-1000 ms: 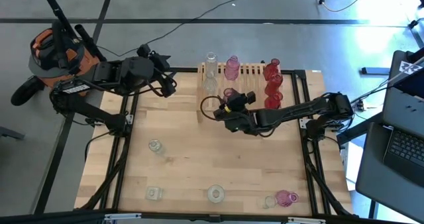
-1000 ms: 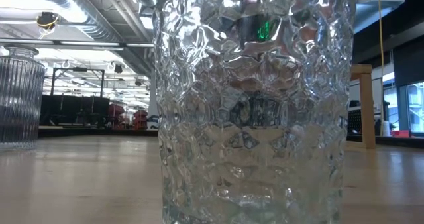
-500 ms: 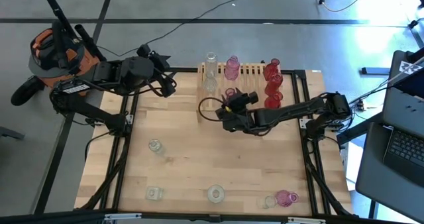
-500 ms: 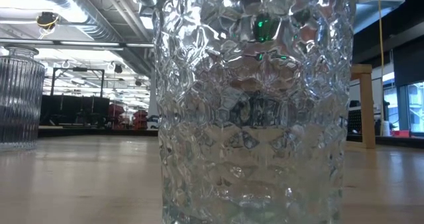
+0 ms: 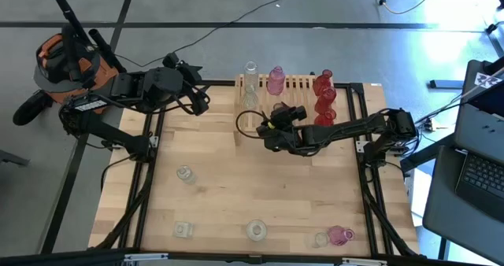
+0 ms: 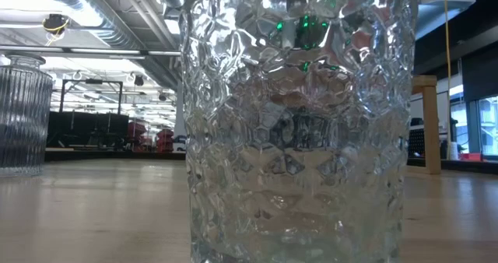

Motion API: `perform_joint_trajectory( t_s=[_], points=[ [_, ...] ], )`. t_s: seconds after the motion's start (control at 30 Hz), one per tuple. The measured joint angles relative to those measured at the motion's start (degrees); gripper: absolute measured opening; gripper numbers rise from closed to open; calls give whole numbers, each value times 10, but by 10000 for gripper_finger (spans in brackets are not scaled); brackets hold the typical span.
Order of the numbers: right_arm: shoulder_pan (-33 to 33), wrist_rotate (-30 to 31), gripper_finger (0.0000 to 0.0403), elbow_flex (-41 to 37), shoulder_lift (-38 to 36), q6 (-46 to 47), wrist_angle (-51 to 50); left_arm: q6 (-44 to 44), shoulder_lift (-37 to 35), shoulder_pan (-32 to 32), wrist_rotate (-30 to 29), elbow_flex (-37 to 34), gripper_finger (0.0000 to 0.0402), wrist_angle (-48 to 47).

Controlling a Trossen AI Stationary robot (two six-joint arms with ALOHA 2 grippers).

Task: Sort vases onto shelf
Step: Put the top pink vase on the shelf aligned with the other pink vase

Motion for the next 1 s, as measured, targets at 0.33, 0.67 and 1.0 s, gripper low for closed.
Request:
perform_joint_trajectory(
  t_s=[0.33, 0.67, 1.0],
  points=[
    [0, 3, 277, 2, -8, -17, 0, -15, 0, 0, 0, 0, 250, 0],
    [-3, 38, 275, 70, -11, -169, 0, -15, 0, 0, 0, 0, 250, 0],
    [-2, 71, 275, 181, -11, -350, -1, -16, 0, 0, 0, 0, 250, 0]
  ],
)
